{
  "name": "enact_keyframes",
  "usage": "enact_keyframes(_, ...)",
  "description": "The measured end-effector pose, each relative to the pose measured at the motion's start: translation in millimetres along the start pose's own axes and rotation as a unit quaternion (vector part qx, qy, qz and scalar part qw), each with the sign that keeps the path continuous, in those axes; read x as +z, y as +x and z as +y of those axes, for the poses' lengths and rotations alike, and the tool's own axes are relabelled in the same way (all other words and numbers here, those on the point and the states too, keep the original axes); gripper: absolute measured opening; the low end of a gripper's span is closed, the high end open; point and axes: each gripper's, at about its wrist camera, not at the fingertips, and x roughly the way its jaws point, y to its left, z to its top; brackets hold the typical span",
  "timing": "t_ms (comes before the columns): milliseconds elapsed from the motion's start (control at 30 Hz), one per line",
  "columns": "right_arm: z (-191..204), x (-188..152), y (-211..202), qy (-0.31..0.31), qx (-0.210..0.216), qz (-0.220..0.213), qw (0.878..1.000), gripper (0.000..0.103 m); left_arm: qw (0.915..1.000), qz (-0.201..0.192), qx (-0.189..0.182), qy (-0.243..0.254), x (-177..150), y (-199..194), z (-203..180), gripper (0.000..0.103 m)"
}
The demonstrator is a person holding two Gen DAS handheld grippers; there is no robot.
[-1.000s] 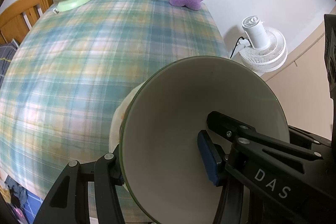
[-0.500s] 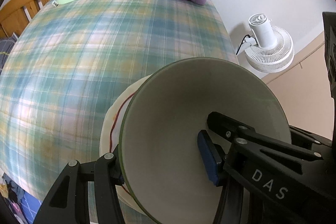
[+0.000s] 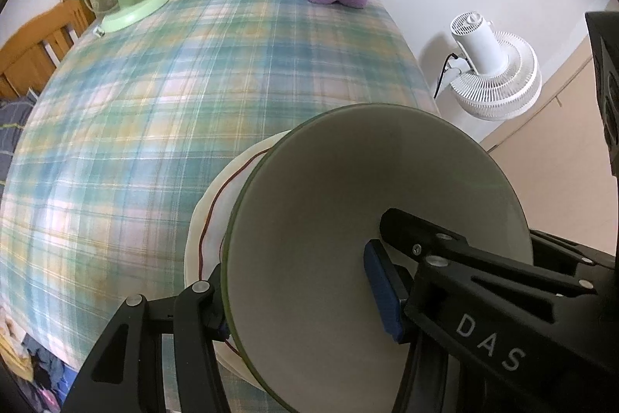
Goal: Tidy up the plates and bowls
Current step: 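Lift the nested bowls with both grippers and carry them over the plate stack, then lower the nested bowls onto the plate stack and open both grippers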
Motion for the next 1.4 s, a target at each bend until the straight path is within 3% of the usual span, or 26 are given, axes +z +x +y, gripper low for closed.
enact_keyframes(167, -1.3, -4.4, -1.2, -0.005, 0.003, -0.013, 1.0, 0.047, 0.9999, -0.004, 0.011, -0.007, -2.9, -0.9, -0.6, 0.06)
enact_keyframes(267, -3.4, -4.7, -0.9, -0.009, 0.008, -0.015, 1.0, 0.047, 0.9997, 0.001, 0.019, -0.016, -4.7, -0.5, 0.1, 0.069)
enact_keyframes(400, 1.9, -6.9, -4.8, -0.038, 0.001, -0.025, 0.999, 0.048, 0.9992, 0.002, 0.03, -0.025, -8.1, -3.5, 0.5, 0.074)
enact_keyframes(467, 3.9, -8.5, -8.0, -0.046, -0.013, -0.03, 0.998, 0.054, 0.999, -0.002, 0.035, -0.029, -9.5, -7.2, 1.5, 0.077)
enact_keyframes(533, 2.5, -9.8, -11.8, -0.045, -0.025, -0.037, 0.998, 0.066, 0.9986, -0.005, 0.041, -0.034, -11.2, -11.0, 4.2, 0.085)
enact_keyframes(667, -1.6, -14.0, -22.6, -0.04, -0.028, -0.05, 0.998, 0.076, 0.9983, -0.014, 0.047, -0.031, -14.9, -22.9, 7.7, 0.094)
enact_keyframes(1000, 17.0, -29.3, -65.6, 0.0, -0.08, -0.112, 0.99, 0.076, 0.9952, -0.089, 0.031, 0.027, -12.7, -72.0, 25.1, 0.095)
enact_keyframes(1167, 44.0, -45.4, -91.8, 0.034, -0.114, -0.161, 0.98, 0.076, 0.9909, -0.123, 0.019, 0.051, -16.4, -99.9, 57.7, 0.095)
enact_keyframes(1400, 95.5, -74.2, -105.8, 0.054, -0.121, -0.222, 0.966, 0.076, 0.9827, -0.165, 0.025, 0.08, -27.1, -128.6, 112.8, 0.095)
